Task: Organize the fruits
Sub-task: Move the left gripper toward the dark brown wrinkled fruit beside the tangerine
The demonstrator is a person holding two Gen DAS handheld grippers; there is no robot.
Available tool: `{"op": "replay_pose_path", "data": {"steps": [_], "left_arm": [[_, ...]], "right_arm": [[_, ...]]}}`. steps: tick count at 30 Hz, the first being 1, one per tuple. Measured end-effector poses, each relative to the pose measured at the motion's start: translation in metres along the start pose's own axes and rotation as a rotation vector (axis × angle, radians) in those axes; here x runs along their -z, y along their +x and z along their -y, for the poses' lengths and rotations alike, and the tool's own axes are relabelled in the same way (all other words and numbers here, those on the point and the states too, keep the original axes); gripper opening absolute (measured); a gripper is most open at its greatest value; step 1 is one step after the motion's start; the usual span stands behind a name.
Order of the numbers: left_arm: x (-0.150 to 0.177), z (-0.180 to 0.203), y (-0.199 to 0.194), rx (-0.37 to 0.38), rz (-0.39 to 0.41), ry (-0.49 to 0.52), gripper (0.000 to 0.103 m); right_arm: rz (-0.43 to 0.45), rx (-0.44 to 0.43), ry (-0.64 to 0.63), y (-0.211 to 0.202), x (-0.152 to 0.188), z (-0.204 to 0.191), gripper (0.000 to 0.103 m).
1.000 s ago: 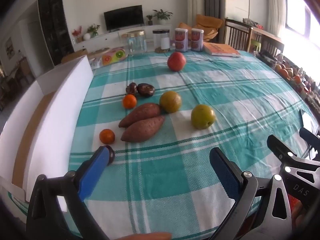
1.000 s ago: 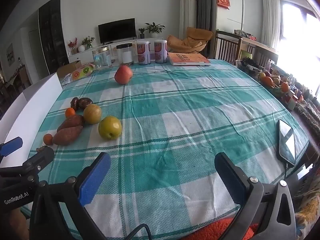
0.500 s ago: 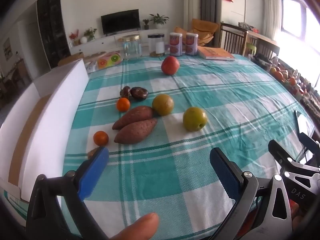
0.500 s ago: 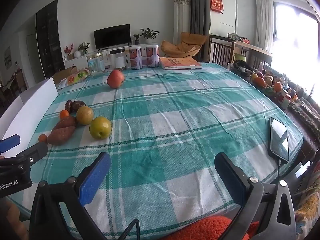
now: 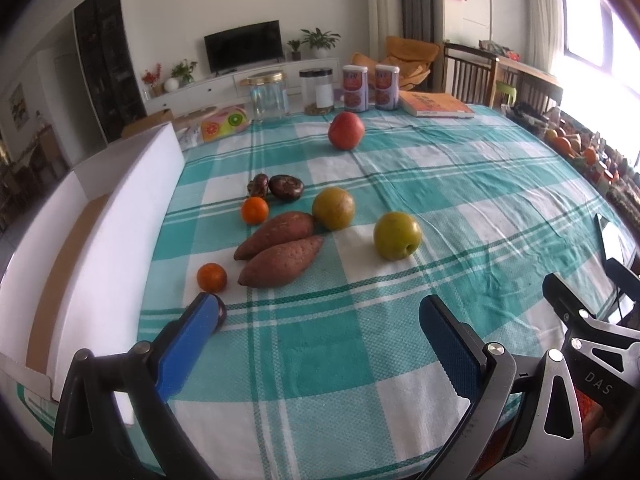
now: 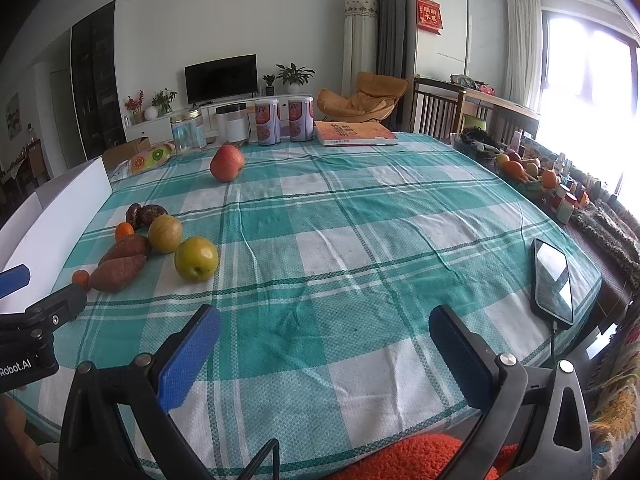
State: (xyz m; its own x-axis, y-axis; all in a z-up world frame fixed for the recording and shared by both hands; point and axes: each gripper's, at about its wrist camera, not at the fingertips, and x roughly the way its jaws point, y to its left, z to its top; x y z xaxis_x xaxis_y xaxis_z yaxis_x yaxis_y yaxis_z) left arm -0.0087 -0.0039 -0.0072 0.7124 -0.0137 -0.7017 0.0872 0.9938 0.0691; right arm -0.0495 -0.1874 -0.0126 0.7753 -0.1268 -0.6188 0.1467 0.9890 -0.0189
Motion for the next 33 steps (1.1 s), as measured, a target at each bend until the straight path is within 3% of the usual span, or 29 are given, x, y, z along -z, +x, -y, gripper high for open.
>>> {"op": "replay_pose_path", "data": {"steps": [33], "left_arm": [[0.0076, -0.0019, 0.0099, 0.027, -0.045, -0.039, 0.101]], "right_arm": [[-0.026, -0.009, -0.015, 0.0070, 0.0011, -0.0033, 0.103]]}}
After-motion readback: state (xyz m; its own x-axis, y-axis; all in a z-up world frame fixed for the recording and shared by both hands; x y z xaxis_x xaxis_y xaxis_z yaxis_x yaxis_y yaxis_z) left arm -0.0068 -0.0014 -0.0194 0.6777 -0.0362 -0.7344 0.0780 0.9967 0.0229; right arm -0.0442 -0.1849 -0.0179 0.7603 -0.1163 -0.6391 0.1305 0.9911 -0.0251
